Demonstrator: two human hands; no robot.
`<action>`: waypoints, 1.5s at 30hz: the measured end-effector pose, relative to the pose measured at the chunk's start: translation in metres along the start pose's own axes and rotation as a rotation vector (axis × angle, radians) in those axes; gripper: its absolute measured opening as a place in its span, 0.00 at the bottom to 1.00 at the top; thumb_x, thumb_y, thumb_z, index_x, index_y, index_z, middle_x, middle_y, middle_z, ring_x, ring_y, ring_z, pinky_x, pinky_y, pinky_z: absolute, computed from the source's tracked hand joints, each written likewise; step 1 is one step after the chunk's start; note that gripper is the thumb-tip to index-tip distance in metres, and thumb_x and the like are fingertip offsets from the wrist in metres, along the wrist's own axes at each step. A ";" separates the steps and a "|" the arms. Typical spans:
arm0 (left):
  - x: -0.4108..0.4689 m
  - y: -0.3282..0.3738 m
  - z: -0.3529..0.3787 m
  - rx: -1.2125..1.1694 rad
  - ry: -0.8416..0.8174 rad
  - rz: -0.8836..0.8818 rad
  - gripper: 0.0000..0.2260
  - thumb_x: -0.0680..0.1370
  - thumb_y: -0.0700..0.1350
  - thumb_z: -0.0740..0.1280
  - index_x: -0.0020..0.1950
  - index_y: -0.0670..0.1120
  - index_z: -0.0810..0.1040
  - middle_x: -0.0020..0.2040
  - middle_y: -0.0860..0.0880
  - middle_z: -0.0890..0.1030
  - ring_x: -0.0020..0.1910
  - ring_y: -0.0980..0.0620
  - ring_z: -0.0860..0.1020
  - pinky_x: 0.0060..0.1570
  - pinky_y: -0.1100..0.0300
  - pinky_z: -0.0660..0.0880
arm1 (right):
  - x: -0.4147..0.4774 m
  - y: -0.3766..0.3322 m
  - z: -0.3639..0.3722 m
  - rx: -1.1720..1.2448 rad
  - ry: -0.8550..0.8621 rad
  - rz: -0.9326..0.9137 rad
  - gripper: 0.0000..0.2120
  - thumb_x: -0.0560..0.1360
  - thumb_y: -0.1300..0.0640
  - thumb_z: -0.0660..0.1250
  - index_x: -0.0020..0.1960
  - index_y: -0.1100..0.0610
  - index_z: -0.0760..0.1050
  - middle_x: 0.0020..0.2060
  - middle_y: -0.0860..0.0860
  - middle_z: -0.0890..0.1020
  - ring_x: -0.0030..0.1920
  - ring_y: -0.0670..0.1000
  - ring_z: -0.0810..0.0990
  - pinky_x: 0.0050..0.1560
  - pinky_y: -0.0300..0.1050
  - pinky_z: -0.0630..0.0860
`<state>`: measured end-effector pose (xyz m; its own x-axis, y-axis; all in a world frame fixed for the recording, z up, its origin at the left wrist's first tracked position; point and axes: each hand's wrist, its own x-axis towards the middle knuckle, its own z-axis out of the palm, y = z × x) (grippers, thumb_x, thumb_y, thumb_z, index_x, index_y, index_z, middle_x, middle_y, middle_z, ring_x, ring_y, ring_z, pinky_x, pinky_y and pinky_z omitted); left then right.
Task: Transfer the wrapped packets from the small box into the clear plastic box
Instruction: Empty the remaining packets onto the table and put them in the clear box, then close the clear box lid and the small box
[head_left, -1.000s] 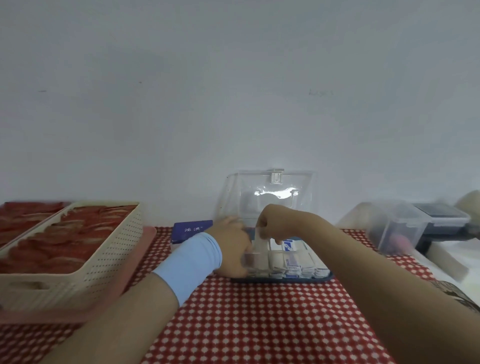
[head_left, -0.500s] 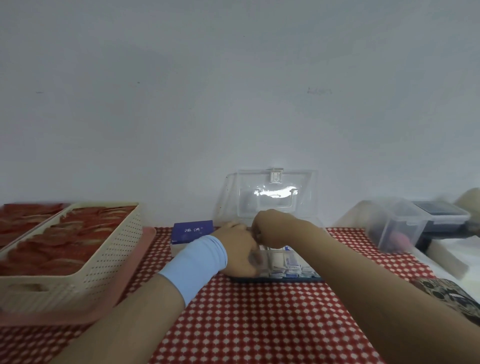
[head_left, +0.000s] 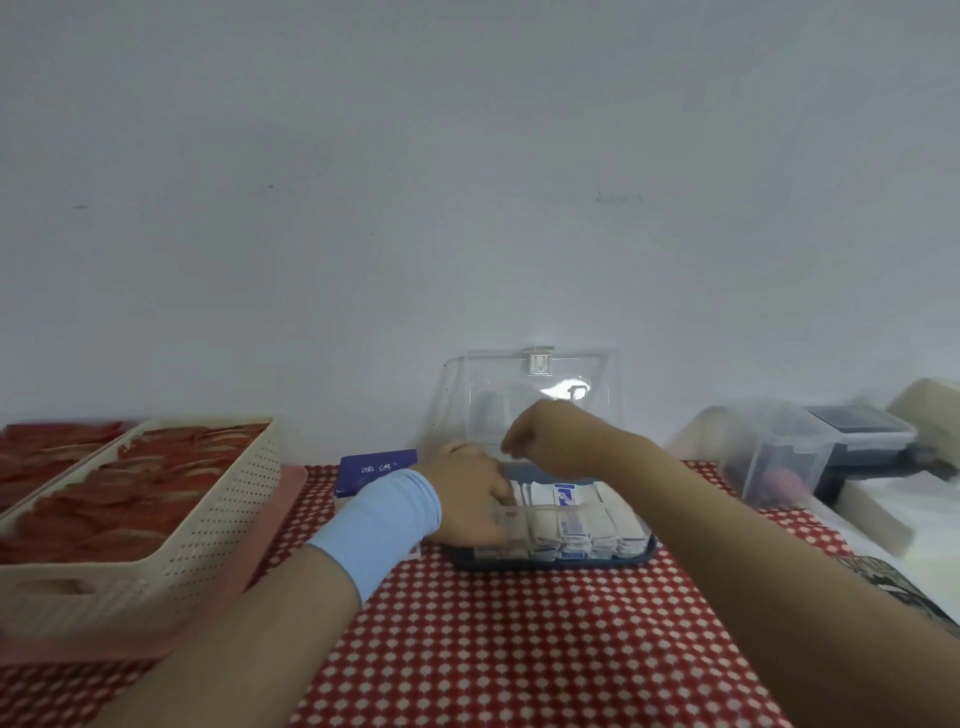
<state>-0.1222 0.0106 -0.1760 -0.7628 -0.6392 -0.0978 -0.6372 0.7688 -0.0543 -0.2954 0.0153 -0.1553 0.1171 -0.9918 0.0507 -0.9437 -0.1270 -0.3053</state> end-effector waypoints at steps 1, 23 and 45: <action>-0.001 -0.002 -0.005 -0.058 0.040 0.000 0.19 0.77 0.61 0.62 0.66 0.57 0.78 0.68 0.54 0.75 0.68 0.51 0.68 0.73 0.50 0.59 | -0.001 0.004 -0.008 0.045 0.062 0.010 0.14 0.79 0.63 0.63 0.54 0.51 0.85 0.48 0.44 0.86 0.45 0.43 0.82 0.54 0.40 0.79; 0.024 -0.019 -0.043 -1.023 0.470 -0.483 0.34 0.80 0.47 0.67 0.81 0.51 0.52 0.77 0.46 0.64 0.73 0.45 0.68 0.64 0.55 0.65 | -0.027 0.074 -0.040 0.467 0.458 0.298 0.36 0.78 0.65 0.61 0.80 0.49 0.49 0.49 0.61 0.78 0.38 0.54 0.77 0.39 0.44 0.73; -0.028 0.021 -0.014 -0.199 0.315 -0.197 0.21 0.78 0.54 0.70 0.71 0.59 0.72 0.64 0.52 0.72 0.64 0.51 0.69 0.64 0.55 0.69 | -0.114 0.051 -0.016 -0.166 0.221 0.214 0.23 0.75 0.50 0.69 0.69 0.45 0.69 0.66 0.50 0.73 0.57 0.51 0.78 0.59 0.46 0.77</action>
<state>-0.1153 0.0442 -0.1602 -0.6005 -0.7726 0.2061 -0.7598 0.6316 0.1541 -0.3619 0.1224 -0.1618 -0.1414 -0.9668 0.2128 -0.9792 0.1050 -0.1735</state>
